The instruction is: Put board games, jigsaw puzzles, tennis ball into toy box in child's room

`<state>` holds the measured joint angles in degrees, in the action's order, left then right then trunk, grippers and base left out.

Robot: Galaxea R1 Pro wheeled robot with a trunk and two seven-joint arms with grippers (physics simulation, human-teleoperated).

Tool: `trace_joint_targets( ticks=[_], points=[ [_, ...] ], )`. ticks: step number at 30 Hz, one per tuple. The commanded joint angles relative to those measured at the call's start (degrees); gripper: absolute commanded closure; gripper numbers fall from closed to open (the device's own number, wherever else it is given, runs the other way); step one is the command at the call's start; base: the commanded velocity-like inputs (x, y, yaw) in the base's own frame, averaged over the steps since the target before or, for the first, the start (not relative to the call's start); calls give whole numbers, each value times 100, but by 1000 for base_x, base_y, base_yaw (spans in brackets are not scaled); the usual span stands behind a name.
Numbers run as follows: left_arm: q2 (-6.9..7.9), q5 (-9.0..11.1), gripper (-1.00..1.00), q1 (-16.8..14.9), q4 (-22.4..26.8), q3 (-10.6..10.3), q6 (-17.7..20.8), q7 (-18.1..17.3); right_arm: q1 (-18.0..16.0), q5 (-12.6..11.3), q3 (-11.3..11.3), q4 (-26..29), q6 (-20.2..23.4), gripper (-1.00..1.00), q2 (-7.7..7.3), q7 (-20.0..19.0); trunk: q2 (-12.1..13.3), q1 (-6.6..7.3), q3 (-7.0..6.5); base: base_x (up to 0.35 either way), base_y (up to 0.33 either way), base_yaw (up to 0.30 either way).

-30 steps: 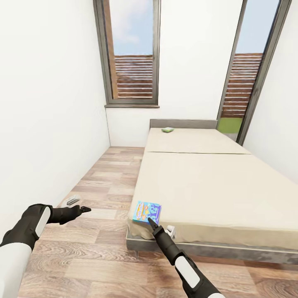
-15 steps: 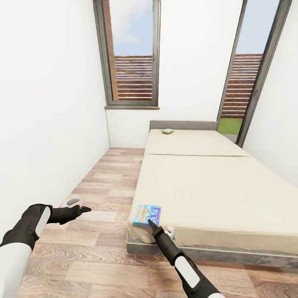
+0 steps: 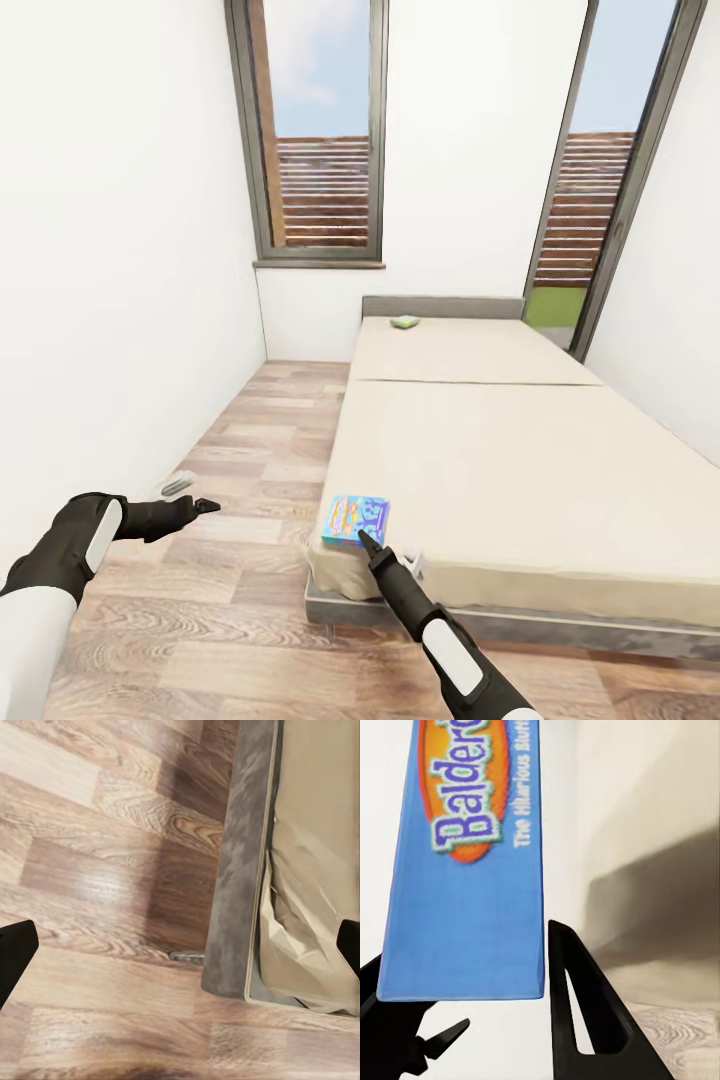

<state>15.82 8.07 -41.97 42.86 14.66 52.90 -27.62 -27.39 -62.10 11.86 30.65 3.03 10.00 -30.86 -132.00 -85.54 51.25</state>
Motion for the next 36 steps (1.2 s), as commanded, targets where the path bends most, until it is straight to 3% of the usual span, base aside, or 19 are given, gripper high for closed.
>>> trace_joint_targets(
  ticks=[1, 20, 24, 29, 36],
  points=[
    [0, 37, -100, -3, 3, 11, 44, 11, -3, -57, 4, 0, 32, 100, 0, -17, 39, 24, -13, 0, 0, 0],
    [-17, 37, -100, -3, 1, 11, 44, 37, -3, -64, 9, 64, 152, 100, 0, 110, 801, 441, -354, 0, 0, 0],
    [-24, 30, -100, -4, 3, 11, 44, 38, -3, -56, 24, 263, 674, 100, 0, 113, 962, 529, -426, 0, 0, 0],
    [-32, 30, -100, -3, 3, 11, 44, 38, -3, -33, 11, 736, 1715, 100, 0, 118, 1162, 639, -515, 0, 0, 0],
    [-35, 28, -100, -2, 1, 11, 44, 37, -3, -29, -2, 819, 1952, 100, 0, 117, 1443, 792, -641, 0, 0, 0]
  ],
)
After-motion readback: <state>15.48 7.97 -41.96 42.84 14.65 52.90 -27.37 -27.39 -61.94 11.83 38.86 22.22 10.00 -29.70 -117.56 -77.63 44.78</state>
